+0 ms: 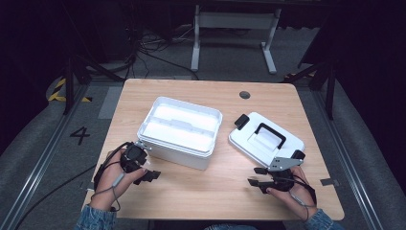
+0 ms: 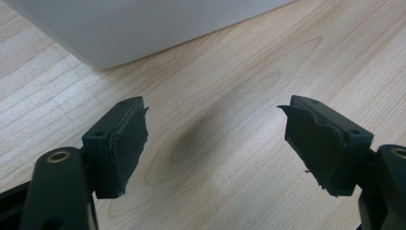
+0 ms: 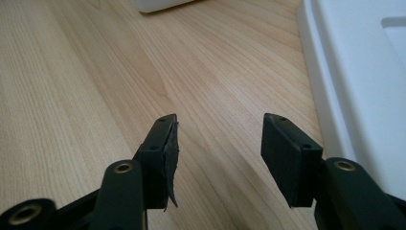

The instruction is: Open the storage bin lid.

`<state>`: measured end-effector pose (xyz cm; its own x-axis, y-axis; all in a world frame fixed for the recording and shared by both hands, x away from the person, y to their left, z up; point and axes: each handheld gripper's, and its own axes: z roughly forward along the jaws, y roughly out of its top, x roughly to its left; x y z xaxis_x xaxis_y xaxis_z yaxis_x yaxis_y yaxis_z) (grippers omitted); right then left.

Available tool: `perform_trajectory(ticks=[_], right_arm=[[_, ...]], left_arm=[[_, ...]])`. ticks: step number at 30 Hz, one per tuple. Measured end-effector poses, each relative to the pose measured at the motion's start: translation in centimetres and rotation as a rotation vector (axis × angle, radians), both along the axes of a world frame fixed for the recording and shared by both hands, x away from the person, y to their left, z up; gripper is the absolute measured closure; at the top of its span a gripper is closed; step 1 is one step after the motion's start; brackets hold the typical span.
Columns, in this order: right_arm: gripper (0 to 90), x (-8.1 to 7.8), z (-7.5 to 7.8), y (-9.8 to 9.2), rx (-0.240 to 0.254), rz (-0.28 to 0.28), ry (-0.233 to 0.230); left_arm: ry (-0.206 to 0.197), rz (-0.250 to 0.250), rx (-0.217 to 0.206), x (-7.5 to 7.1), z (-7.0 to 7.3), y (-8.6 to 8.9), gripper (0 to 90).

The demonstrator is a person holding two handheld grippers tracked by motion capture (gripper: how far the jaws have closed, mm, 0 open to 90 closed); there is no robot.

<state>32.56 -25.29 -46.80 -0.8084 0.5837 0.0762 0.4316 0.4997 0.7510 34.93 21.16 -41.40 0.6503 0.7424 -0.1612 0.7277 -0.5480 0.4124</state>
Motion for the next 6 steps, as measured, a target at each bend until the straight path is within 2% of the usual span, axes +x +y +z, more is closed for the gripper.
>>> perform_trajectory(ticks=[6], right_arm=[[48.2,-0.05,0.0,0.01,-0.001,0.005,0.0]], left_arm=[[-0.002,-0.001,0.001,0.07,-0.01,-0.08,23.4]])
